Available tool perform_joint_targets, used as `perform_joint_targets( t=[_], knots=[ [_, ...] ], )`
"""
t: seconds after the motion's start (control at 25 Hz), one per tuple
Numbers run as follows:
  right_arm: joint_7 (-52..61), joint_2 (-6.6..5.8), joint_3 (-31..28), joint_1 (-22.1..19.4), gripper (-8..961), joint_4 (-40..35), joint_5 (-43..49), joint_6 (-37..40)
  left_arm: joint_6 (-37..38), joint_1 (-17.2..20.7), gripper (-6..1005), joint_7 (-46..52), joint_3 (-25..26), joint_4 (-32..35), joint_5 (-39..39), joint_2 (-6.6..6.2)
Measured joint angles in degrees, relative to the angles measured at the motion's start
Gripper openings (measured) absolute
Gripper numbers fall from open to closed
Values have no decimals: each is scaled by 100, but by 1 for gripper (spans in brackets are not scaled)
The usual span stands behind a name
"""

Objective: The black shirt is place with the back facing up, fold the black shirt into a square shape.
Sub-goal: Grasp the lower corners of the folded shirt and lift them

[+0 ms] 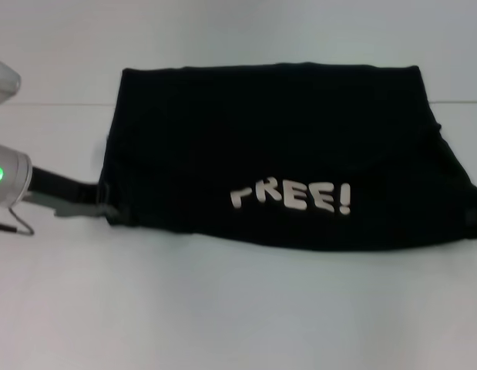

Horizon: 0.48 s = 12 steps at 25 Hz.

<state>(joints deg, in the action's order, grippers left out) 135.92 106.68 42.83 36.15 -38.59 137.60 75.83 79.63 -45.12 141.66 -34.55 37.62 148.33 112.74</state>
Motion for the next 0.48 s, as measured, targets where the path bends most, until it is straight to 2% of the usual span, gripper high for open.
perform_joint_targets(
  t=[0.28,0.48],
  knots=[
    [23,-234,-65,-179,73,-50,318,1221,1697,207,40,-135,-268,426,182,17],
    [5,-215,-141,-245,73,-214,770,1811,2475,317,41,-298,-353,574,291,51]
  ],
)
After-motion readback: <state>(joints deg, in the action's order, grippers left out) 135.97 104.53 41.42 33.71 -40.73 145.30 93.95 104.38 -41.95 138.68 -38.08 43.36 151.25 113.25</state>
